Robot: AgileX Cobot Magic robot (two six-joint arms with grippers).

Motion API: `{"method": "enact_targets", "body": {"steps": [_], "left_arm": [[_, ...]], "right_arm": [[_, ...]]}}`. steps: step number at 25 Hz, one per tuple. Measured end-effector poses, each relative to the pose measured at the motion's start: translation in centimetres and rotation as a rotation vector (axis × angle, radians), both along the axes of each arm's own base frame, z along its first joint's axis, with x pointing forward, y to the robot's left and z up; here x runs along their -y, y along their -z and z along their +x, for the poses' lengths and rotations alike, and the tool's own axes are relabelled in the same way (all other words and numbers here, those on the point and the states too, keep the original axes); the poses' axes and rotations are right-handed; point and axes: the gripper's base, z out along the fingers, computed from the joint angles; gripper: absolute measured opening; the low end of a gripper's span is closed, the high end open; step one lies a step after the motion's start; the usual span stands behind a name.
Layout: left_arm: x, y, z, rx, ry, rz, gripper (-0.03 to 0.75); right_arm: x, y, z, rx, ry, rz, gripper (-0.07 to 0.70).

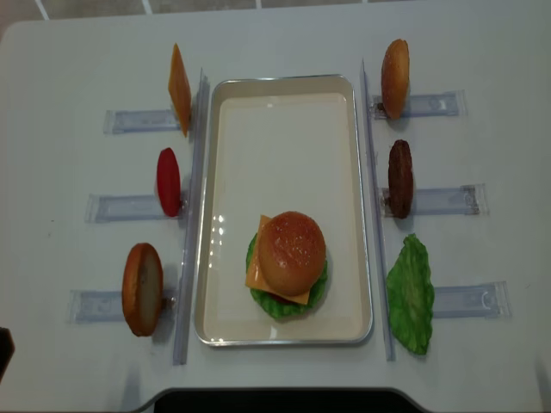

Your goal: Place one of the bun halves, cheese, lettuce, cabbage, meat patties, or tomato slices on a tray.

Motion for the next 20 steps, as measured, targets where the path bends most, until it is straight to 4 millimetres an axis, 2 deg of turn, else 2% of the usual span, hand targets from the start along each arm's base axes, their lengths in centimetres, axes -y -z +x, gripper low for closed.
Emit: {"method": "enact_targets", "body": {"steps": [20], "left_arm": [[0.0,0.0,0.0,0.0,0.0,0.0,0.0]], "right_arm": [[0.0,0.01,0.0,0.0,-0.001,-0.001,0.539]]}}
